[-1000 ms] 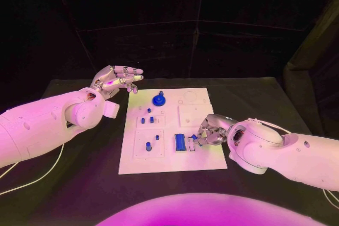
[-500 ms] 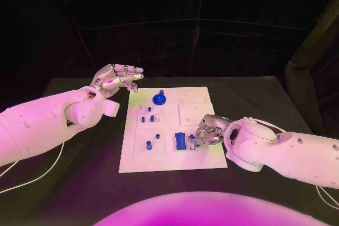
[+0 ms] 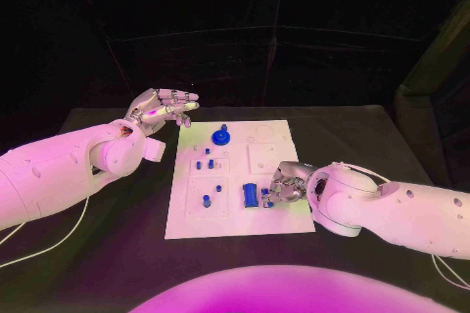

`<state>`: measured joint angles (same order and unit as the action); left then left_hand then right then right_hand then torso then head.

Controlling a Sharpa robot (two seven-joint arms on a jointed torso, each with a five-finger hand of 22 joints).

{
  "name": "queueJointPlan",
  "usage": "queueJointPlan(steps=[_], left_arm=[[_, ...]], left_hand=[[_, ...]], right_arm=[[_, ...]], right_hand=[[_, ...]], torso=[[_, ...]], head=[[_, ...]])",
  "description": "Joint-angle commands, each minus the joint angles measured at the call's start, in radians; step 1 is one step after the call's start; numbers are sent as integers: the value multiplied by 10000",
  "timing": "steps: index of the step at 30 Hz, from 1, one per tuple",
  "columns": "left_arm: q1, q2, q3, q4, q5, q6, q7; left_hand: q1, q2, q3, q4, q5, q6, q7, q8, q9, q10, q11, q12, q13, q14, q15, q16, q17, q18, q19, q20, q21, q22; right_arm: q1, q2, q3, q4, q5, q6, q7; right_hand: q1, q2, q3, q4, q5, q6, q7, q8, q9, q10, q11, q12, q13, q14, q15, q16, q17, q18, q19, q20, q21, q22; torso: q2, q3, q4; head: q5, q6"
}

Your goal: Assemble the parts on the task board

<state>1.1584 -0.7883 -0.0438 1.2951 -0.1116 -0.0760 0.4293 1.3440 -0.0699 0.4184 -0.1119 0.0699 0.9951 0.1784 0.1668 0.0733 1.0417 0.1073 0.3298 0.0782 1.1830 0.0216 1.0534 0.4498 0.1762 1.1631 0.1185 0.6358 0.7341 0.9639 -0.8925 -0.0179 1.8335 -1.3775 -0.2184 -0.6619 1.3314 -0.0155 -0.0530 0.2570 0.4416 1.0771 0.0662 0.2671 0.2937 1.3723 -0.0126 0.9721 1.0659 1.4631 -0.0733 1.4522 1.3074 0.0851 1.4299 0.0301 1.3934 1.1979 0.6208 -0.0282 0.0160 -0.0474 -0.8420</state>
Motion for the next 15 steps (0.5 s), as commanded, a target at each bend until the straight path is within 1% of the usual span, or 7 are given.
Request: queueJointPlan(steps=[1,4,6,9,11,14,15], left_arm=[[16,-6,6,25,34,122,23],[16,-7,6,23,34,125,17],[17,-6,6,21,34,127,15],[17,-3,6,18,34,130,11],[17,0,6,15,34,131,9],[17,5,6,10,34,132,8],[17,7,6,9,34,133,7]], left_hand=[[-29,66,-67,-8,49,-14,34,55,-16,-68,16,51,-9,-87,2,-58,-11,70,-81,19,-43,-11],[-29,66,-67,-8,49,-14,34,55,-16,-68,16,51,-9,-87,2,-58,-11,70,-81,19,-43,-11],[-29,66,-67,-8,49,-14,34,55,-16,-68,16,51,-9,-87,2,-58,-11,70,-81,19,-43,-11],[-29,66,-67,-8,49,-14,34,55,-16,-68,16,51,-9,-87,2,-58,-11,70,-81,19,-43,-11],[-29,66,-67,-8,49,-14,34,55,-16,-68,16,51,-9,-87,2,-58,-11,70,-81,19,-43,-11],[-29,66,-67,-8,49,-14,34,55,-16,-68,16,51,-9,-87,2,-58,-11,70,-81,19,-43,-11],[-29,66,-67,-8,49,-14,34,55,-16,-68,16,51,-9,-87,2,-58,-11,70,-81,19,-43,-11]], right_arm=[[9,24,-2,6,52,368,-62],[10,24,-2,-22,55,372,-71],[10,23,-2,-36,56,338,-74],[10,31,-2,-49,45,217,-70],[10,36,-2,-56,14,106,-62],[10,43,-2,-69,-18,-78,-45],[10,43,-2,-74,-27,-140,-33]], right_hand=[[-91,22,-7,79,15,57,-6,-40,-14,94,-13,46,21,696,-66,71,549,-143,44,6,44,12],[-128,48,-8,119,6,84,-13,-49,-10,102,-17,20,7,696,-69,71,549,-141,41,5,40,4],[-180,78,-15,170,5,104,-15,-63,-8,110,-19,-2,0,694,-71,67,542,-141,42,3,40,5],[-426,90,-127,302,24,143,-6,-104,-3,133,-7,-33,4,691,-63,61,534,-144,46,5,42,13],[-639,104,-251,328,54,166,1,-137,1,146,0,-51,13,691,-57,61,538,-143,44,9,37,7],[-879,154,-411,324,-283,192,1,-182,8,156,4,-85,21,688,-50,52,526,-143,44,16,36,11],[-998,170,-521,320,-728,207,-4,-206,17,159,3,-111,22,686,-50,49,522,-143,44,18,34,11]], torso=[[8,1,4],[1,-4,-2],[-1,-1,-2],[6,4,8],[5,6,9],[3,6,6],[1,3,3]], head=[[23,-5],[19,-2],[17,-3],[8,4],[5,11],[1,14],[2,15]])
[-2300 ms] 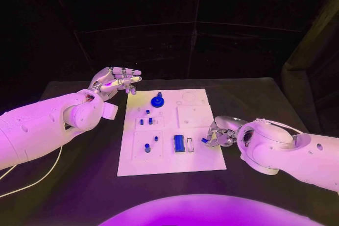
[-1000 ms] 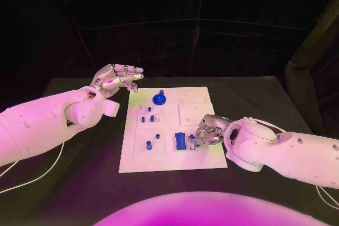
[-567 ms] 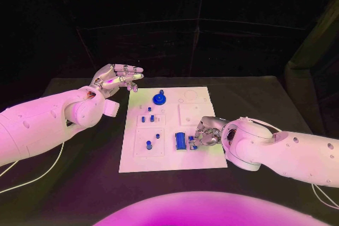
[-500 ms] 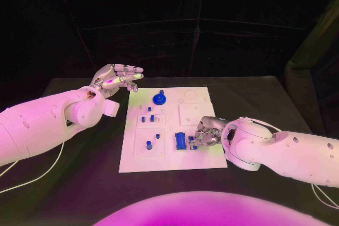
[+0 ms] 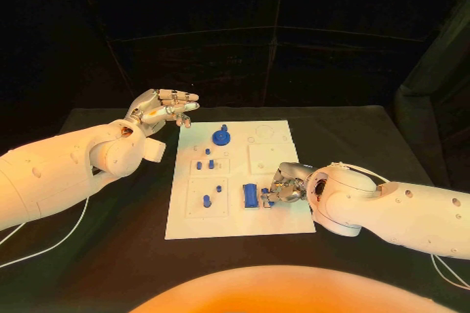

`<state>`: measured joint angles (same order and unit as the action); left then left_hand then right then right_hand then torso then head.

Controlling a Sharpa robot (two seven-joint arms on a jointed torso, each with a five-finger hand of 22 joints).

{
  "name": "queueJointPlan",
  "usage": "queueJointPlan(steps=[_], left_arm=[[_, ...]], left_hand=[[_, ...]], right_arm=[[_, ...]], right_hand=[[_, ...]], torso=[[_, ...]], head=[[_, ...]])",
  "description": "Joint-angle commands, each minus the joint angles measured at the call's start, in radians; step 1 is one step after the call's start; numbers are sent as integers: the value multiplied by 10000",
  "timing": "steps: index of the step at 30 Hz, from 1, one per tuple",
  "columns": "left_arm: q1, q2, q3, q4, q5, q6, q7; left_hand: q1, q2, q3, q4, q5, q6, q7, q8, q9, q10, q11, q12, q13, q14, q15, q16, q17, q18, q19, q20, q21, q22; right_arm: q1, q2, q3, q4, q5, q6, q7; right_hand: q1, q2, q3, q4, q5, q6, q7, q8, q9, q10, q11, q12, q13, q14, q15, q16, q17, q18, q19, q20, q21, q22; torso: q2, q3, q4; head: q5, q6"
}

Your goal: Assemble the parts on the task board

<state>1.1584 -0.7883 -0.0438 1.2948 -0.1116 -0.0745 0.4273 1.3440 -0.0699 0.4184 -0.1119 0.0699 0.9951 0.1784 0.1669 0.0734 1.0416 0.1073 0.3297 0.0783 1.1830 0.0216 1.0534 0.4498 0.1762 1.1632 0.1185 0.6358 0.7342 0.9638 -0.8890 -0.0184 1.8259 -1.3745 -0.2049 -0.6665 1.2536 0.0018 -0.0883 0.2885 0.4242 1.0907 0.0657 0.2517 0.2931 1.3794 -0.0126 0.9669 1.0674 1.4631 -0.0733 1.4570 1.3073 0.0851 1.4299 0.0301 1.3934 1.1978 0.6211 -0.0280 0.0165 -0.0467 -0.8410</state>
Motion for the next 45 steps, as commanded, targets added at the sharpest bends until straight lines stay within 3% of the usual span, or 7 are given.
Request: queueJointPlan(steps=[1,4,9,20,33,41,45], left_arm=[[16,9,6,11,34,118,27],[16,15,6,6,34,121,24],[16,17,6,-2,34,119,19],[15,23,6,-10,34,146,-14],[15,22,6,-16,34,154,-34],[14,42,6,-33,34,127,-9],[13,76,4,-72,34,87,23]], left_hand=[[-29,67,-67,-8,49,-14,34,55,-16,-68,16,51,-10,-87,2,-58,-12,70,-81,19,-43,-12],[-27,63,-71,-17,48,-18,35,64,-17,-85,19,61,-15,-90,2,-56,-23,71,-80,18,-49,-17],[-27,63,-71,-17,48,-18,35,64,-17,-85,19,61,-15,-90,2,-56,-23,71,-80,18,-49,-17],[-33,66,-72,-14,48,-21,36,65,-18,-94,21,61,-18,-92,3,-56,-27,70,-80,19,-51,-18],[-33,66,-72,-14,48,-21,36,65,-18,-94,21,61,-18,-92,3,-56,-27,70,-80,19,-51,-18],[-41,70,-74,-8,48,-26,39,67,-19,-109,25,60,-21,-96,6,-57,-31,69,-83,20,-55,-21],[-61,72,-82,4,46,-29,41,69,-19,-116,28,63,-24,-101,10,-58,-37,67,-86,23,-61,-24]], right_arm=[[11,9,2,0,-63,-326,28],[11,6,2,9,-74,-381,84],[11,-14,2,85,-82,-331,205],[10,-169,2,265,-32,-306,273],[11,-491,3,273,-240,-165,276],[26,-824,9,165,985,-1726,1544],[223,-1047,15,-110,2347,-2323,2994]], right_hand=[[-299,15,-254,1,-889,81,0,-72,30,93,2,-70,18,685,-51,-4,517,-143,45,18,35,16],[-497,76,-492,5,-1555,106,-4,-124,58,106,3,-95,53,687,-52,-3,526,-143,47,19,35,25],[-862,189,-807,26,-1930,174,-21,-157,108,133,-6,-108,109,694,-56,9,553,-145,55,17,44,50],[-1050,760,-946,16,-1622,283,-63,-200,186,168,-43,-241,86,706,-86,39,613,-147,62,-8,50,71],[-196,336,-1214,-370,-1952,250,-35,-318,254,155,-26,-316,142,692,-78,0,561,-141,39,-8,21,37],[80,109,-1475,-392,-1993,-269,160,-581,219,-427,138,-1629,-756,564,48,-351,12,-60,-185,90,-249,-428],[393,147,-1490,-479,-1823,-429,223,-620,234,-870,192,-2746,-1590,471,93,-643,-420,17,-359,141,-488,-827]], torso=[[-2,2,1],[-1,1,1],[4,5,-1],[-17,4,12],[-5,-2,15],[-55,-15,27],[-157,-39,79]], head=[[-12,7],[-15,7],[-35,-2],[-55,4],[-72,62],[-95,188],[-147,244]])
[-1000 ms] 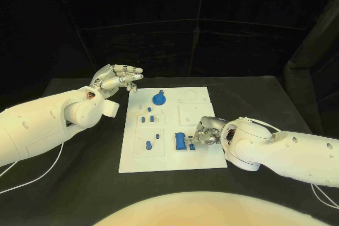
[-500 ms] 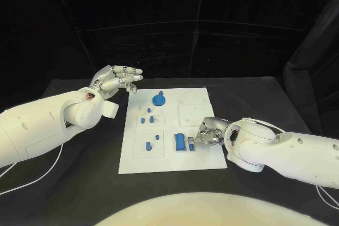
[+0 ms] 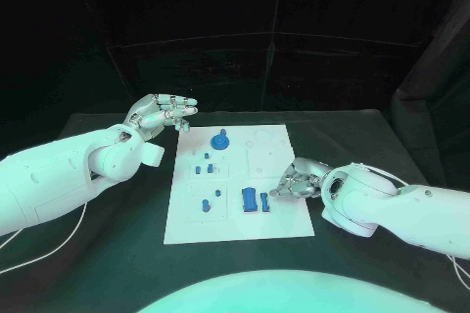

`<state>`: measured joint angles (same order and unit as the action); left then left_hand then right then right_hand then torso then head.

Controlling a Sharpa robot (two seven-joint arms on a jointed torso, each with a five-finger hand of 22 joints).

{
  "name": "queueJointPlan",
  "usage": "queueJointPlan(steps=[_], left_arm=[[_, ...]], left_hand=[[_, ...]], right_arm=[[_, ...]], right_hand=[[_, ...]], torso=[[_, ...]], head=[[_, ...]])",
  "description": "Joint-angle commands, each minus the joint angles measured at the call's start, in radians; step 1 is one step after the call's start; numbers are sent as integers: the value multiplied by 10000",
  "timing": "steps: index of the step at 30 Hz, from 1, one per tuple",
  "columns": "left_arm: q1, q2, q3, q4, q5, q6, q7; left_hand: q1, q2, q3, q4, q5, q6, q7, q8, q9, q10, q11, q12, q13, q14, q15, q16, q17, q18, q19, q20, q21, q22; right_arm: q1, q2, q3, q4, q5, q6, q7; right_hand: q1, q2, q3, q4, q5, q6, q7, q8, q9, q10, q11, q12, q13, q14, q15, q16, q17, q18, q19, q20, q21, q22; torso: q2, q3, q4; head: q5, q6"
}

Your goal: Assemble the parts on the task board

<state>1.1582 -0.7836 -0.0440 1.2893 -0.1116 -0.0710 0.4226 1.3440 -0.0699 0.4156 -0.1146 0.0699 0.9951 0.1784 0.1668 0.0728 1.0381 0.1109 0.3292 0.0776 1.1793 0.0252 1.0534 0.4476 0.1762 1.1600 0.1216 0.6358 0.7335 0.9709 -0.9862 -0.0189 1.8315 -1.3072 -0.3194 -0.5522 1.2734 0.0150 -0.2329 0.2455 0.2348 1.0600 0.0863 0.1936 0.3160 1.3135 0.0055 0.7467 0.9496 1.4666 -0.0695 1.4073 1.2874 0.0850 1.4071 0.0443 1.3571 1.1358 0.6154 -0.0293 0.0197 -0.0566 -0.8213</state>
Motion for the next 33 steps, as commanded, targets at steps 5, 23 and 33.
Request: queueJointPlan(steps=[5,23,33], left_arm=[[14,113,6,-168,48,-144,147],[-398,1144,13,-1650,1520,-852,910],[-480,1068,41,-1265,994,-1098,488]], left_hand=[[-131,82,-82,69,50,-3,11,134,-8,-76,-11,134,-31,-414,-20,-451,-234,71,-342,5,-310,-151],[-827,-104,-975,861,30,-548,-180,-809,-66,-413,830,-2182,-120,-2920,1512,-8122,-3500,64,-4835,1651,-5420,-3946],[-6354,699,-2558,1146,-699,-4719,-870,-1668,-728,-4888,17,-3292,-776,-6862,741,-9480,-4476,-737,-8199,400,-6358,-5766]], right_arm=[[606,47,23,-1250,4923,-1464,4732],[938,3075,45,-6309,10855,592,10208],[899,3025,57,-5895,10206,-569,9380]], right_hand=[[1490,340,187,-472,341,-956,474,-503,-312,-1925,446,-3384,-2488,-1858,409,-5394,-6537,940,-3055,292,-4270,-6183],[1770,696,127,-1593,-578,-1524,1061,-1306,-1987,-3126,1723,-6847,-8240,-4516,2174,-13094,-11614,992,-4921,2125,-11462,-10605],[-4931,-150,1108,-2455,-1351,-5559,253,-1936,-3160,-7656,945,-7467,-9496,-8997,1536,-14073,-12874,226,-8951,1014,-12574,-11358]], torso=[[-316,-98,91],[-891,-92,-3],[-778,49,-87]], head=[[-124,247],[-136,1507],[141,1764]])
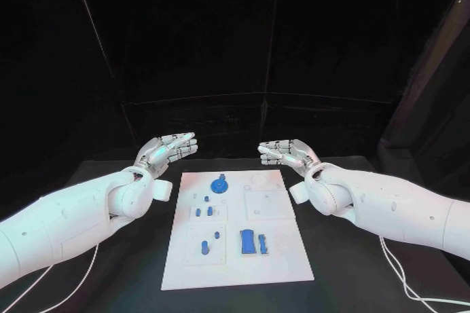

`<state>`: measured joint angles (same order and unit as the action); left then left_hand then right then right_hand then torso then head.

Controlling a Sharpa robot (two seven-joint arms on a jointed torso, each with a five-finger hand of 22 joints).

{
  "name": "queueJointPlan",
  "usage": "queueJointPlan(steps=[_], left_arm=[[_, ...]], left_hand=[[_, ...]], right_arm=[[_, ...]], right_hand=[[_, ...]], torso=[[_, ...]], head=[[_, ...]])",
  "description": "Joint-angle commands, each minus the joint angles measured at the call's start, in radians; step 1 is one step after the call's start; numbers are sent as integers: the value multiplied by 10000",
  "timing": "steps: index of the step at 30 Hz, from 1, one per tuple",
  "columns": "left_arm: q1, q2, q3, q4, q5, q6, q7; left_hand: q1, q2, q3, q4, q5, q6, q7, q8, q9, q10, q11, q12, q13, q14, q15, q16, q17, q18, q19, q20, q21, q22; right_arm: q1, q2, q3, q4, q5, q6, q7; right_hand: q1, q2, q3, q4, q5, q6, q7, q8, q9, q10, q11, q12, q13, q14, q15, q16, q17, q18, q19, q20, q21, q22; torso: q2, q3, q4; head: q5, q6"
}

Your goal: Assemble the parts on the task board

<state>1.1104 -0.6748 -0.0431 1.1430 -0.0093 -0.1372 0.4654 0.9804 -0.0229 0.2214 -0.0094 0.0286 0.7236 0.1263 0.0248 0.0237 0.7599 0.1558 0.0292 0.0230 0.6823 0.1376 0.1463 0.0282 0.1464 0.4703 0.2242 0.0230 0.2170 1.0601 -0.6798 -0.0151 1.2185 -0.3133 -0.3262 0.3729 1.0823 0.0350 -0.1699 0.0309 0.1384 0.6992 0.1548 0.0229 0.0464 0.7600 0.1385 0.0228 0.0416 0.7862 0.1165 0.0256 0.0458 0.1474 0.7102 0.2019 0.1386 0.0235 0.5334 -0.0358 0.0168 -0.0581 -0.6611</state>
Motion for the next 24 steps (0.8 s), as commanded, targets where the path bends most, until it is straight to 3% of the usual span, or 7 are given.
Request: queueJointPlan(steps=[1,7,10,11,13,14,24], left_arm=[[-19,-48,42,310,-26,-597,73],[-179,-323,149,1394,7,-2166,203],[-277,-490,214,2055,27,-3122,282],[-310,-548,236,2282,33,-3451,309],[-389,-682,288,2811,49,-4217,372],[-418,-733,308,3012,55,-4508,396],[-595,-1036,425,4208,91,-6238,539]], left_hand=[[-3026,229,-686,94,-286,-2233,-390,-248,-237,-2345,-480,-292,-230,-2106,-425,-453,-282,-440,-1450,-692,-230,-671],[-4597,229,-1039,94,-286,-3394,-1263,-248,-237,-3568,-731,-292,-230,-3204,-647,-687,-282,-615,-2205,-1056,-230,-1018],[-5196,229,-1173,94,-286,-3836,-1263,-248,-237,-4031,-824,-292,-230,-3617,-1376,-1463,-282,-656,-2492,-1193,-230,-1149],[-5386,229,-1220,94,-286,-3977,-1263,-248,-237,-4175,-1558,-292,-230,-3748,-1376,-1463,-282,-655,-2581,-1234,-230,-1192],[-5786,229,-1304,94,-286,-4271,-1263,-248,-237,-4484,-1558,-292,-230,-4029,-1376,-1463,-282,-1464,-2778,-1323,-230,-1282],[-5942,229,-1344,94,-286,-4385,-1263,-248,-237,-4609,-1558,-292,-230,-4137,-1376,-1463,-282,-1464,-2853,-1358,-230,-1316],[-7237,229,-2214,94,-286,-5342,-1263,-248,-237,-5611,-1558,-292,-230,-5040,-1376,-1463,-282,-1464,-3476,-2242,-230,-2170]], right_arm=[[3,-78,24,369,385,-661,183],[-41,-462,77,1676,1527,-2230,718],[-63,-660,104,2352,2117,-3041,994],[-69,-718,112,2547,2287,-3275,1074],[-82,-833,128,2940,2631,-3747,1235],[-87,-873,133,3075,2749,-3909,1290],[-101,-1002,151,3515,3133,-4438,1471]], right_hand=[[-3340,-350,521,-309,-428,-2158,-478,-229,-464,-2345,-428,-228,-416,-2425,-361,-256,-458,-446,-2191,-622,-425,-235],[-5072,-350,773,-309,-652,-3281,-727,-229,-464,-3563,-648,-228,-416,-3682,-1165,-256,-458,-569,-3328,-947,-643,-235],[-5740,-350,887,-309,-1384,-3709,-823,-229,-464,-4032,-1385,-228,-416,-4172,-1165,-256,-458,-663,-3768,-1070,-1386,-235],[-5938,-350,906,-309,-1384,-3837,-1548,-229,-464,-4171,-1385,-228,-416,-4317,-1165,-256,-458,-664,-3899,-1106,-1386,-235],[-6378,-350,985,-309,-1384,-4121,-1548,-229,-464,-4477,-1385,-228,-416,-4634,-1165,-256,-458,-771,-4186,-1187,-1386,-235],[-6561,-350,995,-309,-1384,-4231,-1548,-229,-464,-4609,-1385,-228,-416,-4766,-1165,-256,-458,-1474,-4302,-1226,-1386,-235],[-7974,-350,1699,-309,-1384,-5153,-1548,-229,-464,-5596,-1385,-228,-416,-5792,-1165,-256,-458,-1474,-5205,-2019,-1386,-235]], torso=[[53,157,-78],[105,347,-163],[108,358,-168],[108,358,-168],[108,358,-168],[108,358,-168],[108,358,-168]], head=[[233,244],[563,592],[581,611],[581,611],[581,611],[581,611],[581,611]])
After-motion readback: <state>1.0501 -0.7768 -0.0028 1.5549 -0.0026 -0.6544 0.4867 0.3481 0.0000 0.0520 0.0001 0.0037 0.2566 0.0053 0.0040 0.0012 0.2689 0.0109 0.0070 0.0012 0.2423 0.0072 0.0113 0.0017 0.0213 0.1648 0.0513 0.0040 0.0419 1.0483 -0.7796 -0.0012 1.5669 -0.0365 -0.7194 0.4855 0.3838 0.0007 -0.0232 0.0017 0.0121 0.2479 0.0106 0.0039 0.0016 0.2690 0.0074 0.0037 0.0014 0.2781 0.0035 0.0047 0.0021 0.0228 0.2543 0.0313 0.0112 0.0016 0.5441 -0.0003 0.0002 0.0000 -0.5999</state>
